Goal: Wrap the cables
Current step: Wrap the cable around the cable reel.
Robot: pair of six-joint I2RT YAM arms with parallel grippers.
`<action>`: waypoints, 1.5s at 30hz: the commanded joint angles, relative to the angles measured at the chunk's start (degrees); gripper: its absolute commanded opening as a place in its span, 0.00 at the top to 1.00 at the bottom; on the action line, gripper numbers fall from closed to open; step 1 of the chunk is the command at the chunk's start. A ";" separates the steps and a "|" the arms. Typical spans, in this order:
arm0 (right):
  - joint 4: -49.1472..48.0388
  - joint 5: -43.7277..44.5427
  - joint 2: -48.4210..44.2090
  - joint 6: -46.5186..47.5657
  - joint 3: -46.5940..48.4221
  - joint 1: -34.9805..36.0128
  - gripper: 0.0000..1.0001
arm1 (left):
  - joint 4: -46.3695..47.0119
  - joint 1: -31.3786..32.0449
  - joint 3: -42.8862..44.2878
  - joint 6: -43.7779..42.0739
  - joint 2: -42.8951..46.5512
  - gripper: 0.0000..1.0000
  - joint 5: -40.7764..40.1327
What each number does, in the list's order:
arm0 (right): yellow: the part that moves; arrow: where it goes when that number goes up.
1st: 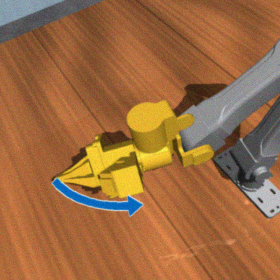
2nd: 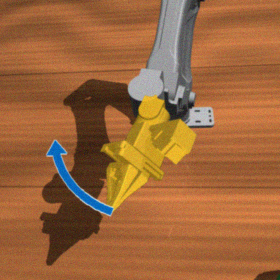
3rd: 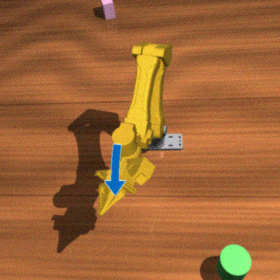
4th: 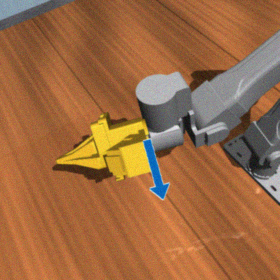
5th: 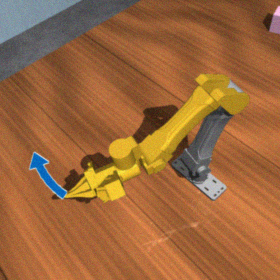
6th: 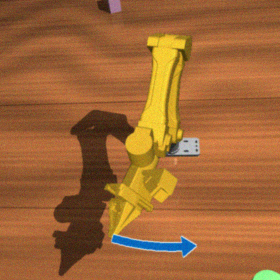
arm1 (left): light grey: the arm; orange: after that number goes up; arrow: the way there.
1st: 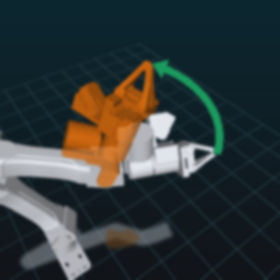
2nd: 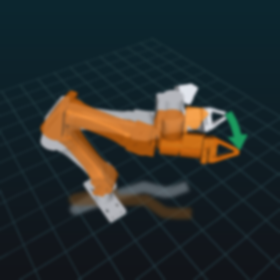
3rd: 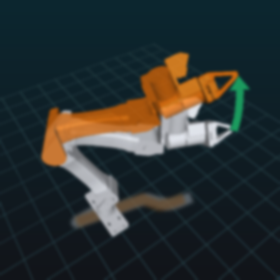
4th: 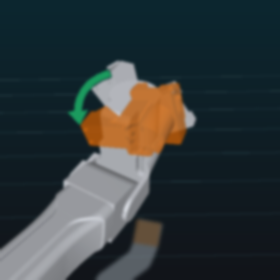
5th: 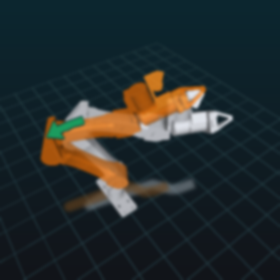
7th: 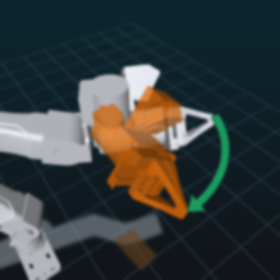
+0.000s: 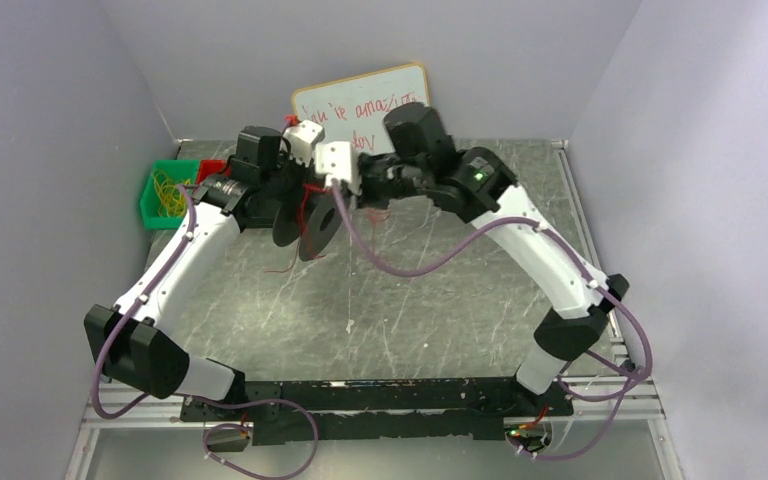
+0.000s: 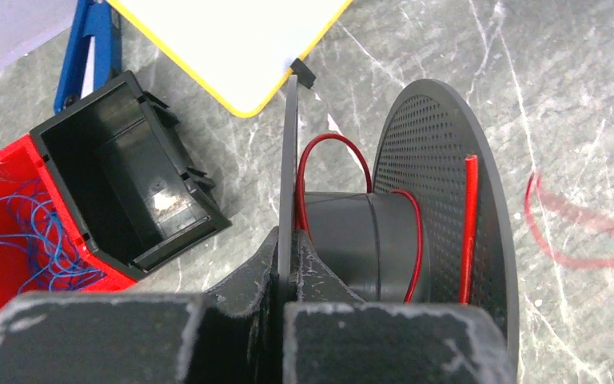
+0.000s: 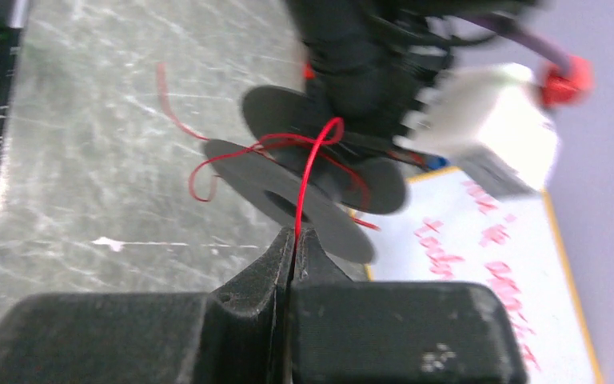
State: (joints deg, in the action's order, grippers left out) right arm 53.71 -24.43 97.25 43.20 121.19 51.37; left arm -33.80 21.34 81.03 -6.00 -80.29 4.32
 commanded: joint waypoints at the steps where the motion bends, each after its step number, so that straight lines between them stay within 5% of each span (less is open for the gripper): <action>1: -7.20 2.83 -5.48 -0.73 -2.04 -4.17 1.00 | 2.48 0.31 0.35 -2.50 3.55 0.98 5.64; 11: -13.24 2.41 -7.95 -0.81 -9.92 -11.15 1.00 | 1.28 0.54 0.88 -1.97 3.72 0.97 9.64; 26: -5.46 -22.21 -6.13 -8.63 1.52 -7.56 1.00 | 6.57 1.60 -1.82 2.64 -0.74 0.98 -13.51; 35: -0.49 -30.02 -1.19 -7.69 4.10 0.89 1.00 | 6.94 1.60 -2.05 5.65 -3.75 0.98 -17.34; 45: -9.04 -19.86 -3.42 -15.57 7.00 -8.04 1.00 | 7.88 1.68 -6.79 1.42 -0.72 0.98 -12.00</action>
State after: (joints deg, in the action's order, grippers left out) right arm 50.87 -47.75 97.69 31.11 124.81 47.72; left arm -29.71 22.74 74.98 -2.55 -85.01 -10.24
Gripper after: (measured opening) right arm 0.012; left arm 0.050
